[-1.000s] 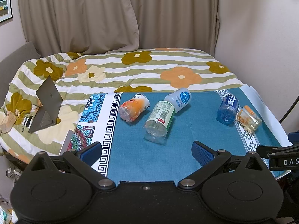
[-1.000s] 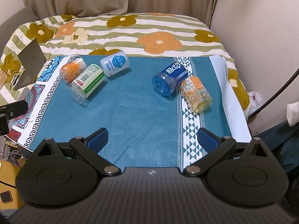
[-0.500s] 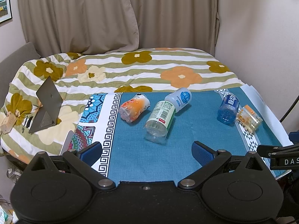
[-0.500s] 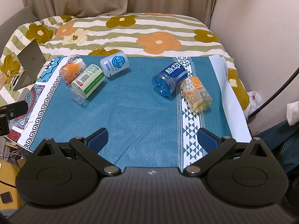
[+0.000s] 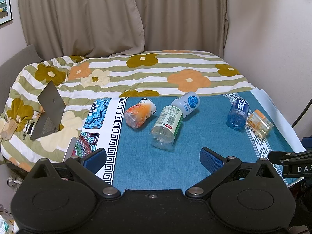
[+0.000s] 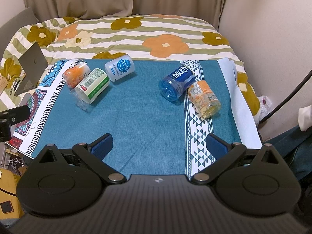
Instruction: Flip cup upright
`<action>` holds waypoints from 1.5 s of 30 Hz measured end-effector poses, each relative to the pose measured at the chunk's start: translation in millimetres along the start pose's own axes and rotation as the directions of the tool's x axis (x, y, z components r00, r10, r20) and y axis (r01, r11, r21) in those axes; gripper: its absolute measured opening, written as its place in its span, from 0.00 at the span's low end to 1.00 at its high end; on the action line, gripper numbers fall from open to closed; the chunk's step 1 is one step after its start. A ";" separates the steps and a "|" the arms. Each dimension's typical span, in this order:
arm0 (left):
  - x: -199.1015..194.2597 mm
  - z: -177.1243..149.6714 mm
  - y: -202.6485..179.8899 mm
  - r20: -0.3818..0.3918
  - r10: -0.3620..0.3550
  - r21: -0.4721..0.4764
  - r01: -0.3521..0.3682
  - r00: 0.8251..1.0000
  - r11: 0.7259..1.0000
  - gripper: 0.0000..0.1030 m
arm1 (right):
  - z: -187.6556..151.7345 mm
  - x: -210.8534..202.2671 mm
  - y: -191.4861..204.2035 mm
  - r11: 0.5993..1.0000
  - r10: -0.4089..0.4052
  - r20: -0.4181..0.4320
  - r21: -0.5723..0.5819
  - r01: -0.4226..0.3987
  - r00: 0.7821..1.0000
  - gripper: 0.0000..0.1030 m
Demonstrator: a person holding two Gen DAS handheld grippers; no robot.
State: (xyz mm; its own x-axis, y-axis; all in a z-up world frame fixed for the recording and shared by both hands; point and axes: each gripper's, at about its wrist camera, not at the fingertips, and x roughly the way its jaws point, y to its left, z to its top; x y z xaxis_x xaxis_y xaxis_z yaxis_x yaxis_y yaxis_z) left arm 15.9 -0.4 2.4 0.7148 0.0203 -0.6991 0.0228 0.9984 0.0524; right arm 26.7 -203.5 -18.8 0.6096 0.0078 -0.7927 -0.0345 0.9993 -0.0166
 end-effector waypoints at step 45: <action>207.9 77.9 -24.9 -0.307 -0.132 0.186 0.195 0.942 0.963 1.00 | 53.1 111.0 -11.5 1.000 0.002 -0.128 0.022 0.001 0.992 1.00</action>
State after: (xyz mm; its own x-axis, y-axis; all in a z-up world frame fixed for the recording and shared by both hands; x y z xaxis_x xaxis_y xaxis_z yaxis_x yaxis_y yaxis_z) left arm 218.4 -25.2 -88.7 0.4559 -0.0959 -0.8848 0.2912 0.9555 0.0465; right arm 136.8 -212.1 -74.2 0.5033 0.0050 -0.8641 -0.0164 0.9999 -0.0038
